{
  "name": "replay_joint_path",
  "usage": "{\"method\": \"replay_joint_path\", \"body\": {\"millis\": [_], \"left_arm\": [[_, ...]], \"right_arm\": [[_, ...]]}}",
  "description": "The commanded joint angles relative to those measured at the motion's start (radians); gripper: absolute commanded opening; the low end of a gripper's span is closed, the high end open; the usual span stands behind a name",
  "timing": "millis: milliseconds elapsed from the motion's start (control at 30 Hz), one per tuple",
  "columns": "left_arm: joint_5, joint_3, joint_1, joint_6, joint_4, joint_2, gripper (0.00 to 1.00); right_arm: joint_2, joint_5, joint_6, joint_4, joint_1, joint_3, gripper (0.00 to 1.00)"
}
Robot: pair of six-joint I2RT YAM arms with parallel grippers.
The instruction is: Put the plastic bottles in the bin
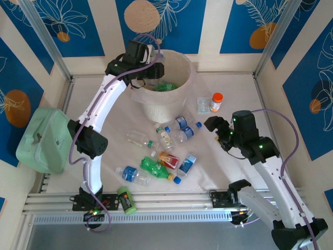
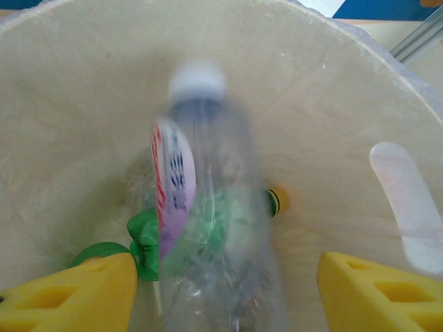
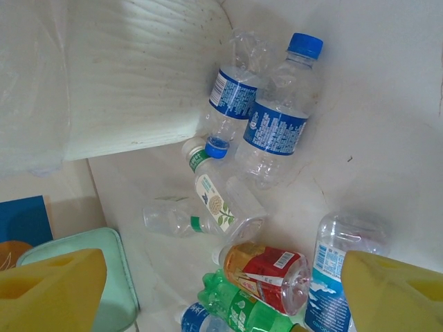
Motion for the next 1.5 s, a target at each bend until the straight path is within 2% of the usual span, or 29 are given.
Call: {"method": "replay_joint_path", "body": {"millis": [0, 233, 367, 633, 900, 1133, 1467], "left_arm": [[0.004, 0.017, 0.001, -0.007, -0.004, -0.023, 0.71], [0.053, -0.001, -0.002, -0.035, 0.041, -0.100, 0.77], [0.100, -0.109, 0.000, -0.068, 0.145, -0.205, 0.78], [0.181, -0.534, 0.000, -0.132, 0.405, -0.538, 0.83], [0.245, -0.952, 0.000, -0.215, 0.552, -0.817, 0.86], [0.285, -1.063, 0.000, -0.279, 0.571, -0.859, 0.87], [0.296, -1.074, 0.000, -0.297, 0.570, -0.827, 0.87]], "right_arm": [[0.001, 0.011, 0.008, -0.004, 0.011, -0.003, 0.88], [0.060, 0.052, -0.005, -0.054, 0.041, 0.015, 0.87], [0.109, 0.076, 0.001, -0.065, 0.054, 0.007, 0.86], [0.286, 0.084, -0.001, 0.050, 0.069, -0.006, 0.86], [0.528, 0.039, -0.008, 0.177, 0.071, 0.029, 0.85], [0.673, 0.045, 0.001, 0.241, 0.071, 0.065, 0.84], [0.816, 0.055, 0.015, 0.230, 0.071, 0.147, 0.84]]}}
